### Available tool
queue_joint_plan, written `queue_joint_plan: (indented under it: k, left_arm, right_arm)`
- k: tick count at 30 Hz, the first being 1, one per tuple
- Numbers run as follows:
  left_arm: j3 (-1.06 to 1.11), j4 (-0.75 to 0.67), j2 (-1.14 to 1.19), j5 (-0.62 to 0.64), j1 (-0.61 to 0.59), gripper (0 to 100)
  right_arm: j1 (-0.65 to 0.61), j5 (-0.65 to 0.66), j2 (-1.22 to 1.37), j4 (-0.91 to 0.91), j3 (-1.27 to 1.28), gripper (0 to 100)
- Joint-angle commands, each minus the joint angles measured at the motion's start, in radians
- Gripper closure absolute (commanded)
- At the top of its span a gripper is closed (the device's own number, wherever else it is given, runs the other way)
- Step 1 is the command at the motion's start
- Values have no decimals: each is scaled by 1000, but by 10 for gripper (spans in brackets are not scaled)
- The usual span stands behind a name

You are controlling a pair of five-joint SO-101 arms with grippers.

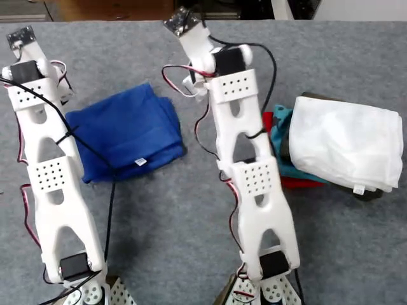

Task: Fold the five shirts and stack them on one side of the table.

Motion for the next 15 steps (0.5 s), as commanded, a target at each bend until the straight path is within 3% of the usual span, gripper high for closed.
queue_joint_plan:
  k: [1, 4, 9, 11, 15]
  left_arm:
    - [-44, 14, -94, -51, -3, 981]
    - [-20, 15, -127, -126, -5, 982]
    - [175, 15, -288, -130, -63, 982]
    - [322, 15, -383, -130, -84, 981]
    - [651, 12, -555, -137, -104, 981]
  right_arm:
    - [16, 5, -251, 20, 234, 994]
    - [5, -5, -453, 17, 567, 994]
    - [-1, -74, -731, -6, 1056, 994]
    - [-1, -146, -806, -35, 1190, 994]
    - [-47, -411, -895, -63, 1336, 993]
